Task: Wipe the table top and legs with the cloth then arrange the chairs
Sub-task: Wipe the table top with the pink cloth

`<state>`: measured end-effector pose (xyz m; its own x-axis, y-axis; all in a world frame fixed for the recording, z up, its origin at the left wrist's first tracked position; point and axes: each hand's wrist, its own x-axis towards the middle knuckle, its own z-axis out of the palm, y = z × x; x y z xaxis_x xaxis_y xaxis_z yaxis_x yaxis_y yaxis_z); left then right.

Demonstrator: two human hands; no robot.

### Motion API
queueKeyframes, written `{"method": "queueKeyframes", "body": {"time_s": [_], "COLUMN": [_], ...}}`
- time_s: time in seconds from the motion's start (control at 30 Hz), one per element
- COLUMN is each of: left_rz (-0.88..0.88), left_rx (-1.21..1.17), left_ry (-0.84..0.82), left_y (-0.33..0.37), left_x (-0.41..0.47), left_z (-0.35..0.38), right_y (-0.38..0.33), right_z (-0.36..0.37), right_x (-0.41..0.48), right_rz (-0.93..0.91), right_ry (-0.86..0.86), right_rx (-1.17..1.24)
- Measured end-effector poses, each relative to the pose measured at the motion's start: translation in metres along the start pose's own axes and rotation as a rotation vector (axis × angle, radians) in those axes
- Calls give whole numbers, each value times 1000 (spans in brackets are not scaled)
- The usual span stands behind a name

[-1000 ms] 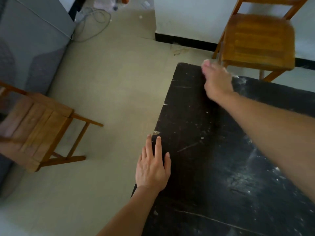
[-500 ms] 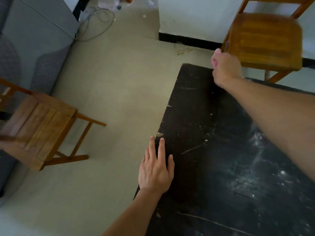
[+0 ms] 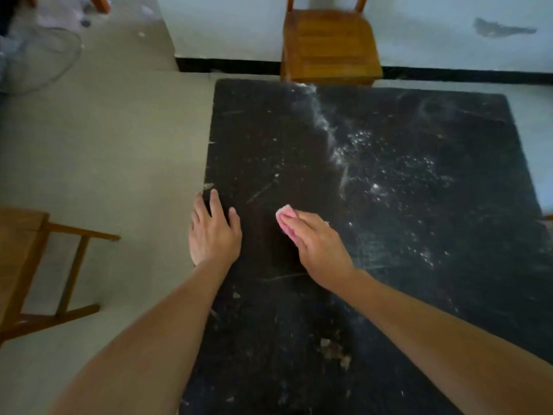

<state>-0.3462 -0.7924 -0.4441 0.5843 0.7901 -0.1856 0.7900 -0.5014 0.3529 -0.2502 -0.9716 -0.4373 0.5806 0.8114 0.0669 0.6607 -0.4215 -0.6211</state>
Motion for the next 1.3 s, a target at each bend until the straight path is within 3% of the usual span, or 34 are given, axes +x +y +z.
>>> {"method": "queueKeyframes", "body": {"time_s": [0.13,0.23,0.47,0.57,0.63,0.73,0.8,0.87,0.97,1.07,1.13,1.23,1.3], "left_rz": [82,196,332,353,363,359,364,361,358,347,346,337,336], "left_rx": [46,31,112,184,198,191,194,195,204,230,254,271,286], "left_ry": [41,78,-108,-137,-136,-136,-135,-142,-148,-136,-130,-140,-134], "left_y": [-9,-25,-62,-69,-71,-70,-71,-71,-70,-69,-70,-70,-70], "left_x": [-37,-100,-223,-229,-227,-227,-228,-227,-229,-227,-226,-226,-227], "left_z": [-7,-12,3,10,13,13,12,12,12,13,15,15,14], "right_y": [-17,-41,-94,-65,-25,27,23,-7,-52,-32,5,54,51], "right_z": [-5,-4,28,6,-21,-65,-67,-48,-4,5,-12,-64,-82], "right_x": [-105,-169,-285,-290,-256,-188,-163,-167,-213,-225,-190,-121,-95], "right_rz": [137,143,-75,-138,-48,378,450,254,-50,-242,-62,365,373], "right_ry": [-103,-108,-175,-165,-72,119,214,198,-61,-188,-77,97,169], "right_rx": [-56,-94,-228,-225,-288,-303,-301,-279,-316,-398,-383,-365,-360]}}
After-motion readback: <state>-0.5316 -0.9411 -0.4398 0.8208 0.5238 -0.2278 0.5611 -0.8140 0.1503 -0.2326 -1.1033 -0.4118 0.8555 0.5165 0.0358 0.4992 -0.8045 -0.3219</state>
